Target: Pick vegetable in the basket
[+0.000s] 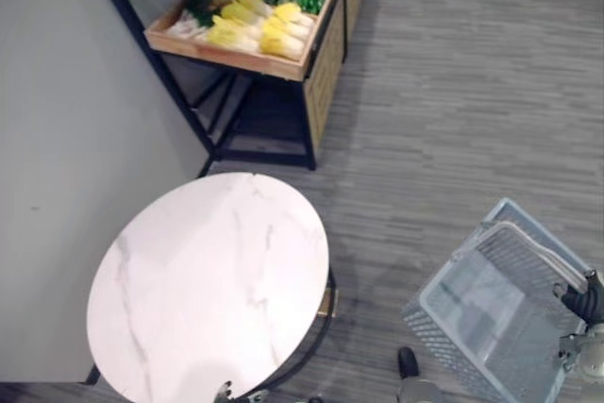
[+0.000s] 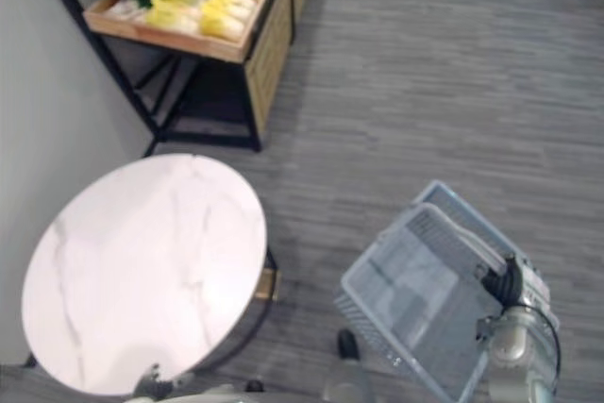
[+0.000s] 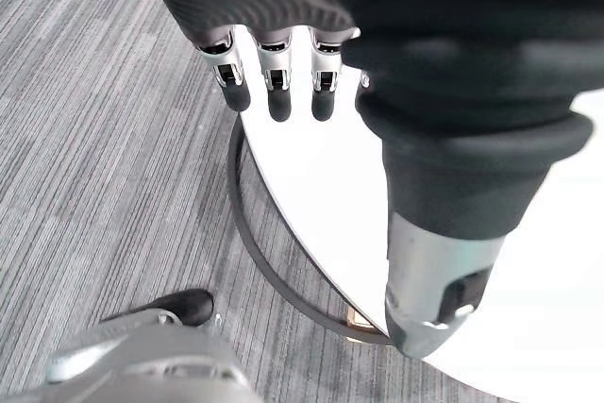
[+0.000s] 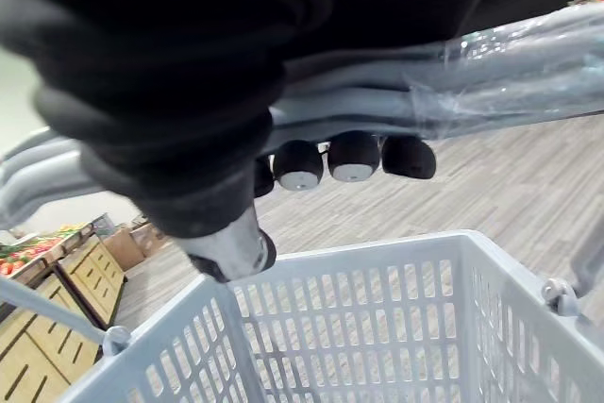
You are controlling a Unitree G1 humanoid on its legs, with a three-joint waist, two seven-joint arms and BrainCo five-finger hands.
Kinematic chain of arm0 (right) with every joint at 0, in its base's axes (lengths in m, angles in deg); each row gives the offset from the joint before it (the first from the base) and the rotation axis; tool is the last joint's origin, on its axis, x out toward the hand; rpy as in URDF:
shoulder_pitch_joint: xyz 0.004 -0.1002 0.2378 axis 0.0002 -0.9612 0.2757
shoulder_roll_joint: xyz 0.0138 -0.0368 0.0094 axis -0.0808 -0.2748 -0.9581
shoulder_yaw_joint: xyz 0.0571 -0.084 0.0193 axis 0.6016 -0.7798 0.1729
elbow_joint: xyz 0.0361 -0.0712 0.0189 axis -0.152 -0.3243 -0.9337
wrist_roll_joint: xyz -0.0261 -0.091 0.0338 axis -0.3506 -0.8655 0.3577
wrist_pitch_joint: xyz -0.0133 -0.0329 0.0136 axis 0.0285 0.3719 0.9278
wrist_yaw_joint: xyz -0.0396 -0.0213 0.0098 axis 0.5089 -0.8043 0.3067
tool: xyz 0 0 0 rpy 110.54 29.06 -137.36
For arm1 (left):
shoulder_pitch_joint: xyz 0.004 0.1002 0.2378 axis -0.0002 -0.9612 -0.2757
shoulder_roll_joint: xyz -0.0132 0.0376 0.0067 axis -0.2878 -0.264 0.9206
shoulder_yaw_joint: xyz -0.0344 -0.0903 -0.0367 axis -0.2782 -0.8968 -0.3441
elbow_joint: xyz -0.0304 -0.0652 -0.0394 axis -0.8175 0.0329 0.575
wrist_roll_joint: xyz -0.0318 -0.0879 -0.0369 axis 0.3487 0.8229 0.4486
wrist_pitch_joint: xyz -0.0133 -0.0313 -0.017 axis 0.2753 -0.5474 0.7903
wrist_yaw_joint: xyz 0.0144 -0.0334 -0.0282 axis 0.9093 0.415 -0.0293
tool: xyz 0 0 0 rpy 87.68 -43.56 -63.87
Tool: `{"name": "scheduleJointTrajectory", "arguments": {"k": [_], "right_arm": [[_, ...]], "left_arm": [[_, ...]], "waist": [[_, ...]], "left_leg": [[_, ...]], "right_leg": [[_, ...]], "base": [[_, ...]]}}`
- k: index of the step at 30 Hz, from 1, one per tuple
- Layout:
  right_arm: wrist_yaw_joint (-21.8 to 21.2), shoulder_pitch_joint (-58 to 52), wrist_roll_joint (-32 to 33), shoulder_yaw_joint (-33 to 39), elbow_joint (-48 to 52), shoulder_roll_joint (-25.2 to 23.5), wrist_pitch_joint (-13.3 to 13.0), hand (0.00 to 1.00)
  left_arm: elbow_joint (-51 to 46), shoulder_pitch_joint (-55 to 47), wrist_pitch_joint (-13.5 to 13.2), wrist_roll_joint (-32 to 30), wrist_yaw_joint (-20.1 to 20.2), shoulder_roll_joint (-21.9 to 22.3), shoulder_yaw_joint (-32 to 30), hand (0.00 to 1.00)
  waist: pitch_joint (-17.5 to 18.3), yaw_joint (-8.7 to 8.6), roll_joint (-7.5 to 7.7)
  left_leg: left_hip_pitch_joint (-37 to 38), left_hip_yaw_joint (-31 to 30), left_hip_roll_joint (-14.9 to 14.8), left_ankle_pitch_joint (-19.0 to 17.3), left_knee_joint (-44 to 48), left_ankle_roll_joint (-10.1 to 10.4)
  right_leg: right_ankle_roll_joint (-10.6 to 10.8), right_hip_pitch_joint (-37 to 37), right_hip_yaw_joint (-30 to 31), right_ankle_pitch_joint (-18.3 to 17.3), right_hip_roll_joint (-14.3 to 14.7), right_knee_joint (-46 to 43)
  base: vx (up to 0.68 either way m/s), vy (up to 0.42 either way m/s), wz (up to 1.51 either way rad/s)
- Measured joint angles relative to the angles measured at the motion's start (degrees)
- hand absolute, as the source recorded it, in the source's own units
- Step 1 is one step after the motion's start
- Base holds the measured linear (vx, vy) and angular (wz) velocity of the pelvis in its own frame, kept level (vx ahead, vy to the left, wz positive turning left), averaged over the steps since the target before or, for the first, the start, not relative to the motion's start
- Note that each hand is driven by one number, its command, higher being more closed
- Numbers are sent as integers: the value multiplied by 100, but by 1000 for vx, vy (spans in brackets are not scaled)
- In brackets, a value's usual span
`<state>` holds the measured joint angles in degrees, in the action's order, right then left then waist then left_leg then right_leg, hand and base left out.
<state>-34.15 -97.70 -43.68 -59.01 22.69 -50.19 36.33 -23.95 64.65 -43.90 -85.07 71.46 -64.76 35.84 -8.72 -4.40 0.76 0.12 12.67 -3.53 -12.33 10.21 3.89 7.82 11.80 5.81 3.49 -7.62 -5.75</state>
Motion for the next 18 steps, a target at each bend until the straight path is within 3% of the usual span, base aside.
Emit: {"name": "scheduleJointTrajectory", "arguments": {"k": [1,3,4,5,6,7,10,13,14,15,16,17,18], "right_arm": [[-1,38,0,-27,-4,-37,-4,100],[-1,113,-5,-57,-23,-184,-4,100],[4,136,2,-183,-63,-170,-18,100],[6,138,4,-188,-63,-173,-38,100],[21,126,3,-146,-59,-188,-47,100],[19,77,-8,-119,-80,-174,-17,100],[13,94,-216,-126,-92,-153,51,100],[8,159,-157,-166,-83,-214,-36,100],[5,154,-141,-169,-77,-222,-60,100],[-1,211,-153,-177,-85,-220,-38,100],[-2,256,-173,-182,-86,-184,-14,100],[-4,289,-230,-195,-85,-155,47,100],[-4,220,-229,-208,-85,-179,110,100]], "left_arm": [[-32,-2,1,-24,3,-55,-32,0],[-80,5,2,-36,7,-158,-125,0],[-105,11,5,-57,8,-208,-178,0],[-124,20,3,-76,7,-211,-206,0],[-113,94,8,-77,4,-206,-279,0],[-116,164,12,-78,2,-225,-278,0],[-99,78,17,-98,2,-210,-267,0],[-50,25,52,-193,0,-357,-203,0],[-48,27,56,-200,-10,-431,-149,0],[-10,100,61,-198,-47,-532,-127,0],[49,164,58,-199,-58,-492,-88,0],[109,228,51,-198,-65,-394,-35,0],[111,231,45,-198,-101,-375,43,0]], "waist": [[-36,1,62],[-87,3,155],[-119,4,189],[-131,2,211],[-170,-49,209],[-175,-41,280],[-122,25,283],[-45,108,374],[33,152,499],[60,169,510],[50,192,404],[60,195,246],[63,167,263]], "left_leg": [[12,63,-37,-12,37,-11],[64,161,-197,-18,120,-22],[140,253,-328,-51,160,-80],[147,256,-397,-102,190,-151],[142,307,-546,-156,92,-136],[190,326,-554,-123,70,-99],[213,458,-779,-85,107,-40],[20,565,-1040,28,156,159],[-108,564,-1124,42,229,270],[-223,513,-1271,83,314,424],[-246,479,-1383,151,298,512],[-251,376,-1589,296,256,605],[-159,268,-1608,341,272,661]], "right_leg": [[-45,80,-37,33,50,-137],[-399,289,-349,287,250,-421],[-511,274,-591,587,381,-382],[-481,255,-613,720,404,-292],[-750,327,-828,352,323,-670],[-857,449,-1041,-122,145,-1348],[-855,358,-1202,-346,-267,-2066],[-701,299,-861,-174,-833,-2013],[-804,252,-654,371,-1041,-1825],[-527,168,-396,325,-910,-1650],[-554,186,-377,265,-772,-1668],[-339,226,-256,76,-590,-1866],[208,172,-139,-331,-597,-2193]], "base": [[4,-26,-72],[-51,-70,-84],[-92,-52,-80],[-127,-59,-65],[-69,-14,-15],[-36,-20,-7],[13,-67,-29],[36,-249,-39],[77,-488,-15],[69,-460,-14],[32,-469,-3],[-3,-445,16],[-13,-419,32]]}}
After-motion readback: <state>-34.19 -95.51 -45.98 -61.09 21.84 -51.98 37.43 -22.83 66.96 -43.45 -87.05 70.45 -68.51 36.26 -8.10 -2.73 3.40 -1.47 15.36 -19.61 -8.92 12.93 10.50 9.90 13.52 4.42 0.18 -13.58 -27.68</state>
